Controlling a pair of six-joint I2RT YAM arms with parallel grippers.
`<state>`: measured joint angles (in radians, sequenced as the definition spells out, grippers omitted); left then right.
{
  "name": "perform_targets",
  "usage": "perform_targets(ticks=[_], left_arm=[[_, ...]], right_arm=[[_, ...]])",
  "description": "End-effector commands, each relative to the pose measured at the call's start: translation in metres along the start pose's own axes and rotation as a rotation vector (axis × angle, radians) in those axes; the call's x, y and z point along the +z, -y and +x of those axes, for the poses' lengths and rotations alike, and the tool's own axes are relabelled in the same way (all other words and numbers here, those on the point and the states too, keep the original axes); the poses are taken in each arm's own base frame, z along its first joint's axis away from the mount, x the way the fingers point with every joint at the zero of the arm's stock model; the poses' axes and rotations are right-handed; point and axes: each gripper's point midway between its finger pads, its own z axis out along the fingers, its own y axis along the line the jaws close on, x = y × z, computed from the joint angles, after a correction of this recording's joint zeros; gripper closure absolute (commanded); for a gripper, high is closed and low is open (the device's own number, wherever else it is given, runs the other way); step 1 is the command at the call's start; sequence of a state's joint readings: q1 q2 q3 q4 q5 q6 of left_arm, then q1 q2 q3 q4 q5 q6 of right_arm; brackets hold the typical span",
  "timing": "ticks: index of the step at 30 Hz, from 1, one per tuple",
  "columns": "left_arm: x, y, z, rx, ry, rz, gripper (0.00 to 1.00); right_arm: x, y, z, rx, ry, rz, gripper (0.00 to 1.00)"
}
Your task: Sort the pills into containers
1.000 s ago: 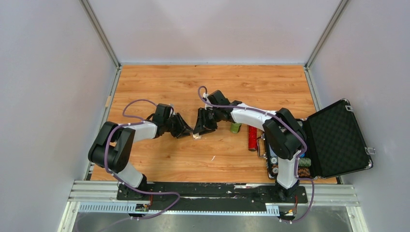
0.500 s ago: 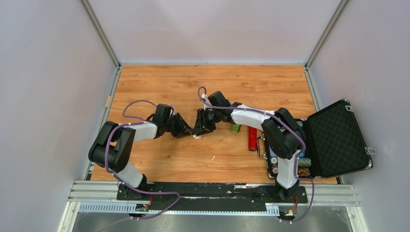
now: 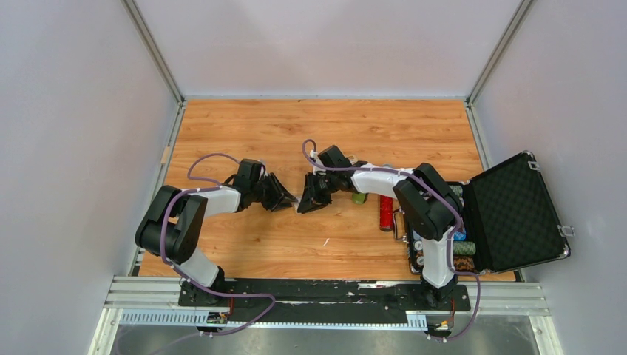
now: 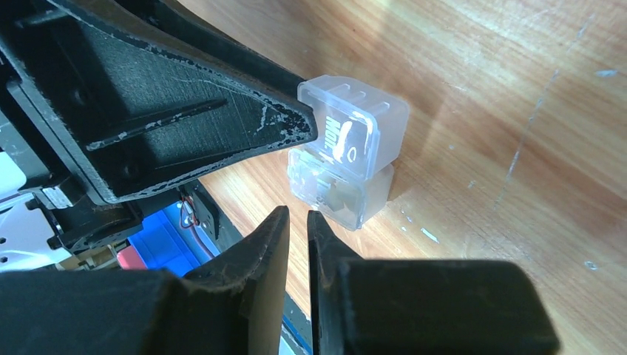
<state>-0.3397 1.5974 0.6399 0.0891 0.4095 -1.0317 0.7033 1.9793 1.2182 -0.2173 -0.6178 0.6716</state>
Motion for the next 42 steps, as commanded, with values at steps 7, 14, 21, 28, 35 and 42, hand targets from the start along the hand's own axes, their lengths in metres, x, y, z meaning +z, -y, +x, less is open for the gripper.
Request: perform_targets(ticks=[7,14,21,28,35,42], left_arm=[[0.001,-0.021,0.002,-0.01,0.011,-0.073,0.62],[0.001,-0.022,0.002,-0.001,0.016,-0.078,0.62],[0.0,-0.021,0.001,0.005,0.017,-0.077,0.61],[0.0,-0.022,0.002,0.0,0.016,-0.081,0.61],[0.0,-0.023,0.002,-0.004,0.016,-0.087,0.62],[-0.004,-0.012,-0.003,0.036,0.028,-0.056,0.6]], right_arm=[[-0.007,0.019,-0.018,0.079,0.073,0.174,0.74],[-0.015,0.026,-0.022,0.085,0.071,0.288,0.67],[-0.005,0.028,-0.015,0.023,0.042,0.336,0.61],[0.004,0.034,-0.014,0.013,0.044,0.373,0.59],[0.004,0.035,-0.012,0.001,0.066,0.412,0.54],[0.007,0.044,-0.006,0.03,0.052,0.443,0.63]])
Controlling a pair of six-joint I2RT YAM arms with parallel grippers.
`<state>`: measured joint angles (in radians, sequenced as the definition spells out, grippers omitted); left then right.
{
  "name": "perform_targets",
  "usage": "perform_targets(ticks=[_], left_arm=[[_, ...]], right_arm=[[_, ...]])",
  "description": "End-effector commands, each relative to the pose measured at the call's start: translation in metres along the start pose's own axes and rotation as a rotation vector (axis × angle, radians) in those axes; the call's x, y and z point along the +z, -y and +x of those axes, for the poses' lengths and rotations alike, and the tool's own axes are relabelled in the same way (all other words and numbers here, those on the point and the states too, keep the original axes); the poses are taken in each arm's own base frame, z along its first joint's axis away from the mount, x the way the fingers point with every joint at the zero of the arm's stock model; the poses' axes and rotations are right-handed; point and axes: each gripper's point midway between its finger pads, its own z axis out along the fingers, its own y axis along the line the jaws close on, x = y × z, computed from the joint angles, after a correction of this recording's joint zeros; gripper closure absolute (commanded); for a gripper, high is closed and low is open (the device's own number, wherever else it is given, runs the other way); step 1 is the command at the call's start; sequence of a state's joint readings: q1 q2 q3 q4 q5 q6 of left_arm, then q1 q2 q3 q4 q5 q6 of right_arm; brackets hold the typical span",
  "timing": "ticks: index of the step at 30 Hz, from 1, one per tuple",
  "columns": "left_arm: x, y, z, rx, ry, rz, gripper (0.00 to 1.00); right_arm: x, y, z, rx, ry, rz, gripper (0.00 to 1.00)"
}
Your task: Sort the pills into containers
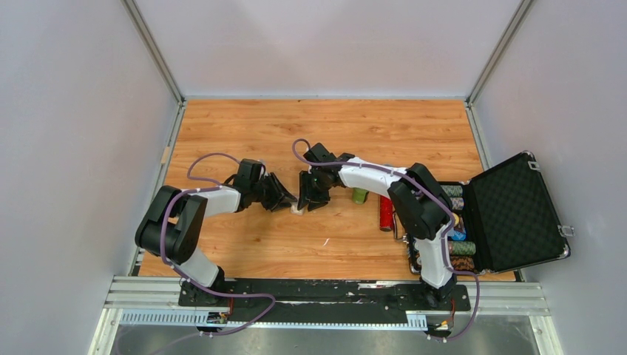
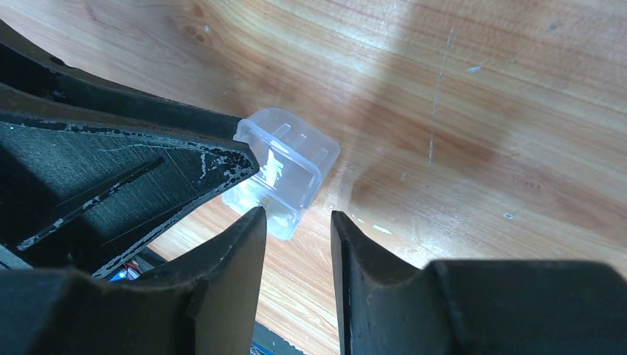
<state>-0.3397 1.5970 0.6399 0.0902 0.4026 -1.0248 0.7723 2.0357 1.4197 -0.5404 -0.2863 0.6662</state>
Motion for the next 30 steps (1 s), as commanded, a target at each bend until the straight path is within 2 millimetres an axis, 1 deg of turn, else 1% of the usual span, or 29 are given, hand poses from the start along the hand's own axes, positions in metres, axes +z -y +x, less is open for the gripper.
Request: perform_targets(ticks=[1,5,7,8,9,11,14,15,18,24,27,30], left_arm=[[-0.005,-0.01,-0.003,0.048,0.024,-0.052,0.58],[-0.018,0.008,-0.016,0.13,0.083,-0.018,0.49],[-0.025,0.018,-0.023,0.172,0.116,0.003,0.47],[-0.029,0.023,-0.025,0.189,0.131,0.018,0.46],[-0.031,0.023,-0.024,0.206,0.13,0.015,0.47],[-0.038,0.027,-0.023,0.24,0.138,0.03,0.52],[-0.039,0.025,-0.018,0.276,0.119,0.041,0.58],[-0.039,0.022,-0.016,0.289,0.109,0.039,0.61],[-0.036,0.017,-0.008,0.306,0.078,0.048,0.62],[-0.032,0.018,0.001,0.34,0.04,0.092,0.65],[-0.03,0.01,0.006,0.341,0.017,0.077,0.66],[-0.027,0.002,0.011,0.338,-0.004,0.065,0.7]], right_arm=[[0.011,0.022,0.005,0.012,0.0,0.105,0.64],[0.012,0.026,0.009,0.018,-0.009,0.116,0.65],[0.013,0.025,0.01,0.02,-0.012,0.115,0.65],[0.013,0.026,0.01,0.021,-0.013,0.116,0.65],[0.013,0.025,0.009,0.021,-0.013,0.113,0.66],[0.013,0.025,0.009,0.022,-0.014,0.113,0.66],[0.014,0.024,0.008,0.022,-0.015,0.109,0.66],[0.014,0.024,0.008,0.022,-0.015,0.109,0.66],[0.015,0.024,0.009,0.024,-0.022,0.105,0.67],[0.018,0.023,0.009,0.029,-0.033,0.097,0.67],[0.019,0.023,0.008,0.036,-0.037,0.093,0.67],[0.019,0.023,0.008,0.042,-0.038,0.09,0.68]])
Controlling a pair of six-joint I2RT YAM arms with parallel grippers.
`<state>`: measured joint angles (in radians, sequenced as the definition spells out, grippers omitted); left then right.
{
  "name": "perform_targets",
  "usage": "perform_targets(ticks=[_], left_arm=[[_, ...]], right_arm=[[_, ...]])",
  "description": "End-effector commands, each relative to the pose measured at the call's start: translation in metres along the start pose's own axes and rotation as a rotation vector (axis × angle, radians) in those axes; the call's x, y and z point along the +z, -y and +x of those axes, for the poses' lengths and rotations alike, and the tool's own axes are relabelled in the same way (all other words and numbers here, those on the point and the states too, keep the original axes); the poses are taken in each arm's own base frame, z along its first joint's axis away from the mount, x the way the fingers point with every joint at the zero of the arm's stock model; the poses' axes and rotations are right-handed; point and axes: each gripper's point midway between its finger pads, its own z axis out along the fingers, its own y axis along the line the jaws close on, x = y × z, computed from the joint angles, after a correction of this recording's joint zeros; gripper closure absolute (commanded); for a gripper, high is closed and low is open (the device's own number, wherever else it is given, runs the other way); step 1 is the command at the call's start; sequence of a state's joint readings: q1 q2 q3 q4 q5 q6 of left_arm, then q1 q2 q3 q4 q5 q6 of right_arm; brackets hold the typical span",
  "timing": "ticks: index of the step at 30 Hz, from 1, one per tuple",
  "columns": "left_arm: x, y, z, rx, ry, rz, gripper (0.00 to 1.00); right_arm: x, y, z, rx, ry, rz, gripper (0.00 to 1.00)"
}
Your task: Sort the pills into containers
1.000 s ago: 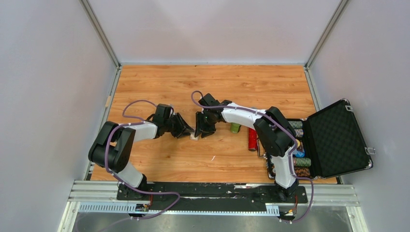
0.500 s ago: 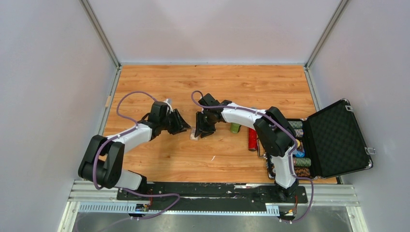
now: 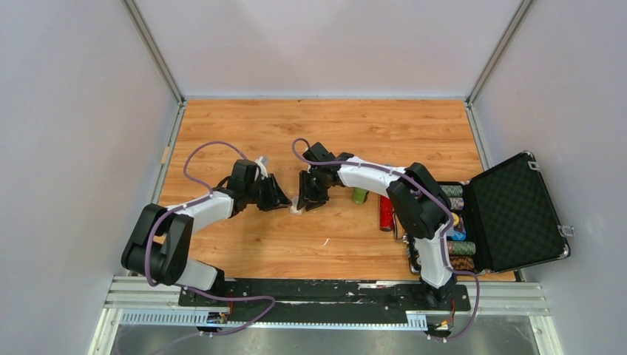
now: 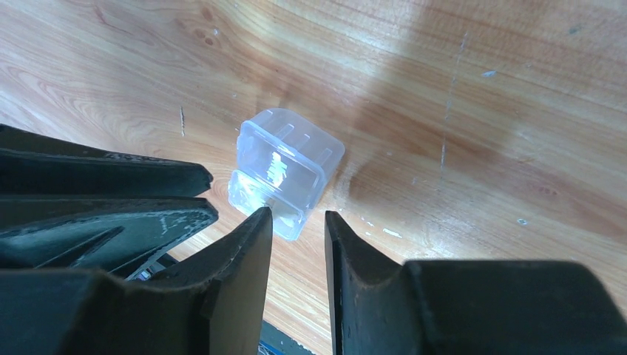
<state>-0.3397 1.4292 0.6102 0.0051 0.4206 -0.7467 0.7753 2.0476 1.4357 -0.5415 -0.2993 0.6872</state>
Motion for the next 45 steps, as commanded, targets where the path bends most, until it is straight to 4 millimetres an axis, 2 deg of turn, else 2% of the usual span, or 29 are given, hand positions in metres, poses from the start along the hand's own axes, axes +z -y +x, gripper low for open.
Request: perform_targets(ticks=[1,4,11,19,26,33,38,42,45], left_arm=[[0.004,-0.004,0.008,0.036,-0.029,0.018,0.7],[0.007,-0.01,0.015,0.026,-0.049,0.012,0.72],[0.011,-0.016,0.016,0.033,-0.062,-0.007,0.79],[0.016,-0.031,0.029,0.006,-0.11,-0.056,0.9],[0.016,-0.045,0.044,-0.028,-0.145,-0.095,0.93],[0.017,-0.067,0.064,-0.078,-0.183,-0.16,0.94],[0.02,-0.078,0.069,-0.098,-0.184,-0.201,1.0],[0.02,-0.085,0.072,-0.11,-0.187,-0.231,1.0],[0.022,-0.091,0.076,-0.118,-0.194,-0.249,1.0]], right_arm=[[0.017,0.029,0.007,0.027,-0.029,0.102,0.68],[0.017,0.028,0.006,0.031,-0.03,0.099,0.68],[0.018,0.03,0.008,0.037,-0.037,0.098,0.68],[0.022,0.027,0.006,0.051,-0.046,0.068,0.68],[0.029,0.026,0.009,0.074,-0.065,0.045,0.7],[0.036,0.03,0.016,0.103,-0.089,0.042,0.78],[0.043,0.033,0.022,0.124,-0.117,0.038,0.88],[0.046,0.036,0.026,0.144,-0.136,0.037,0.98],[0.048,0.038,0.029,0.153,-0.147,0.039,1.0]])
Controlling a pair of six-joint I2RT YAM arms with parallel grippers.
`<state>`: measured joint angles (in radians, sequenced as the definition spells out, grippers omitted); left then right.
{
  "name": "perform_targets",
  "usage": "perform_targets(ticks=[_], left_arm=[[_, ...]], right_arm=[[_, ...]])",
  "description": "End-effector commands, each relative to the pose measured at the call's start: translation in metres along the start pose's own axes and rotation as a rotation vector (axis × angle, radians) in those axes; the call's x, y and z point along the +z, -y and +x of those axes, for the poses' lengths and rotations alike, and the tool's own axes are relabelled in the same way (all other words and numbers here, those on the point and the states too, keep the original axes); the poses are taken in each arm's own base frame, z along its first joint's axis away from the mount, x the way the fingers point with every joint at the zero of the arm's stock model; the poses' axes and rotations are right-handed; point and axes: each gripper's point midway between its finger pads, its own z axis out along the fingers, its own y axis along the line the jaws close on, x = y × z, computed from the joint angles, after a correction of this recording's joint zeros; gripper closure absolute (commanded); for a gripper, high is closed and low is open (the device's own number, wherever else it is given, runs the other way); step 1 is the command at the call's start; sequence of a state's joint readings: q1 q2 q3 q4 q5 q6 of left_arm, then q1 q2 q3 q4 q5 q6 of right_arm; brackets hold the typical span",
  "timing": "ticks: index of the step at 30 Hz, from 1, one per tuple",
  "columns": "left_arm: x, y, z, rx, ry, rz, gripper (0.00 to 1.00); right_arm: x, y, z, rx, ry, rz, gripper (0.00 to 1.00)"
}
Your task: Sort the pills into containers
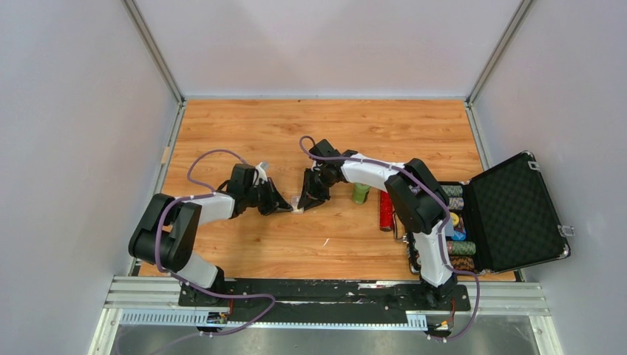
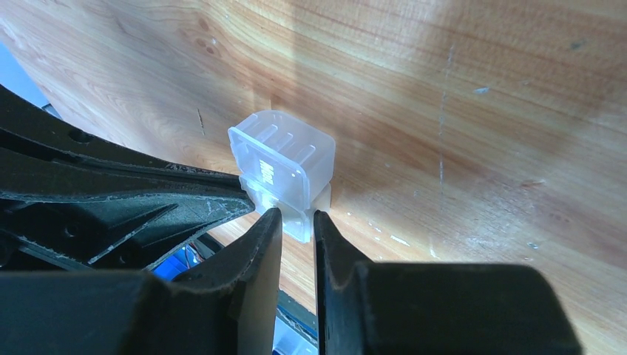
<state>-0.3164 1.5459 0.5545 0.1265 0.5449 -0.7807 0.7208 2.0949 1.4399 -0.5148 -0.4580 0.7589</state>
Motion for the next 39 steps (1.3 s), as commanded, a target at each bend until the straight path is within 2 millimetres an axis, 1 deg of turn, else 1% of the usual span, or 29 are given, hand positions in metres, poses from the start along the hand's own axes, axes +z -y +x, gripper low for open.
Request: perform_targets(ticks=[1,7,10,13,15,16,19,20,22,23,27,30,35,39], left_arm=[[0.007,-0.084,0.048,-0.072,-0.09,-0.311,1.0],[0.011,-0.092,0.057,-0.112,-0.094,-0.306,1.0],[0.011,-0.094,0.057,-0.113,-0.084,-0.312,1.0],[0.008,-0.092,0.053,-0.095,-0.063,-0.313,1.0],[0.005,-0.09,0.048,-0.08,-0.047,-0.318,0.94],[0.004,-0.09,0.047,-0.075,-0.041,-0.321,0.88],[0.003,-0.082,0.038,-0.045,-0.008,-0.297,0.85],[0.002,-0.081,0.038,-0.029,-0.005,-0.288,0.87],[0.001,-0.072,0.033,0.025,0.028,-0.253,0.9],[0.002,-0.069,0.031,0.058,0.043,-0.247,0.9],[0.001,-0.061,0.028,0.102,0.071,-0.24,0.89],[-0.001,-0.063,0.028,0.124,0.094,-0.258,0.85],[0.002,-0.064,0.032,0.116,0.104,-0.261,0.84],[0.009,-0.069,0.04,0.104,0.078,-0.265,0.92]], right_arm=[[0.042,0.047,0.022,0.041,-0.048,0.14,1.0],[0.043,0.048,0.02,0.037,-0.037,0.142,1.0],[0.044,0.049,0.018,0.03,-0.029,0.148,1.0],[0.044,0.051,0.016,0.025,-0.012,0.162,0.94],[0.043,0.052,0.013,0.025,0.003,0.173,0.89],[0.043,0.053,0.012,0.023,0.011,0.178,0.88],[0.043,0.055,0.008,0.018,0.034,0.198,0.87],[0.043,0.057,0.007,0.015,0.042,0.206,0.87],[0.043,0.06,0.006,0.011,0.052,0.224,0.86],[0.044,0.062,0.007,0.011,0.054,0.232,0.86],[0.045,0.069,0.009,0.01,0.063,0.266,0.82],[0.046,0.073,0.011,0.014,0.062,0.281,0.79],[0.049,0.075,0.013,0.012,0.053,0.286,0.77],[0.054,0.074,0.018,0.008,0.033,0.28,0.81]])
